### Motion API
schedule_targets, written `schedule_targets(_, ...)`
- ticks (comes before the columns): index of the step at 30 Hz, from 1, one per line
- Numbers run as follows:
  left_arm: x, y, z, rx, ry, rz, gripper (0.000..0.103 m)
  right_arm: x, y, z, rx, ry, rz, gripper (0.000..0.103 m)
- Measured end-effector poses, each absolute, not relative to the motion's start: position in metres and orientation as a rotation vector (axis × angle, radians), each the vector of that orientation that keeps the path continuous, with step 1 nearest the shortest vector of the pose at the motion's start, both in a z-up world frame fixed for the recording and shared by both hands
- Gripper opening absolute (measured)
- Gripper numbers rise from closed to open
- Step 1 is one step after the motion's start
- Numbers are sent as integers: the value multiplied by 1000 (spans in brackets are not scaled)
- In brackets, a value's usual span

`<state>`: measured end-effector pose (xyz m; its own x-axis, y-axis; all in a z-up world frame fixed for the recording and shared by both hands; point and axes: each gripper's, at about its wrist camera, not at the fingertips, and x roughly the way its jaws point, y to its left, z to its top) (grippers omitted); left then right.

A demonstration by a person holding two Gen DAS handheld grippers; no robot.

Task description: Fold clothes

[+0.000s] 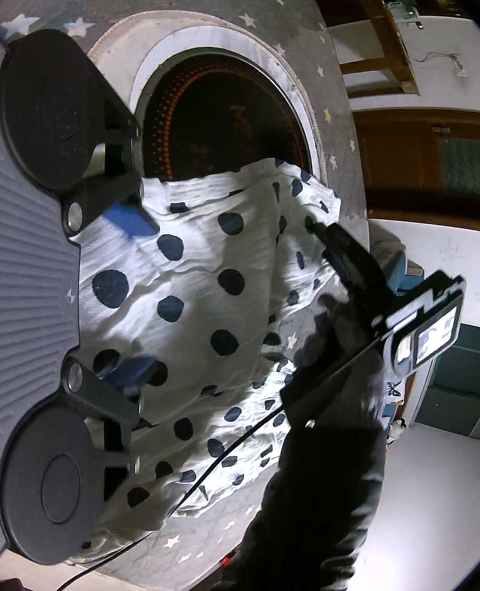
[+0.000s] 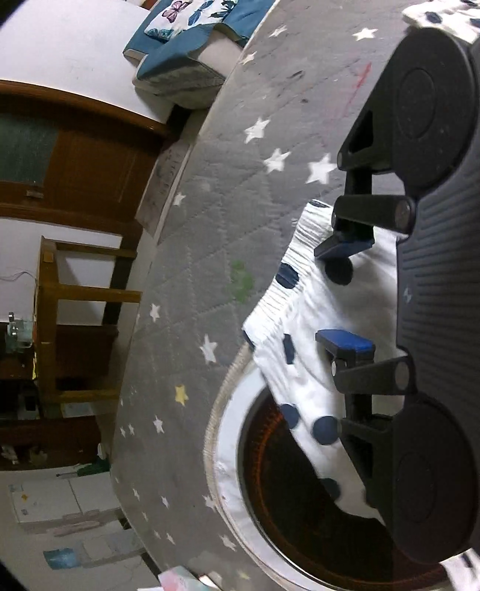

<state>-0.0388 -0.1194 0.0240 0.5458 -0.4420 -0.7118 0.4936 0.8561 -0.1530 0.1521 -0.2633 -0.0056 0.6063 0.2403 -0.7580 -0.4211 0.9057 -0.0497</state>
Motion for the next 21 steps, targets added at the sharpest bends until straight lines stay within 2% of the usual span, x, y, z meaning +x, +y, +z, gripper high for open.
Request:
schedule_targets(7, -47, -125, 18, 104, 806, -564, 103, 167, -249, -9, -248, 816, 395, 51)
schedule_targets(21, -63, -138, 8, 190, 766, -558, 103, 206, -228, -12, -203, 807, 434, 69)
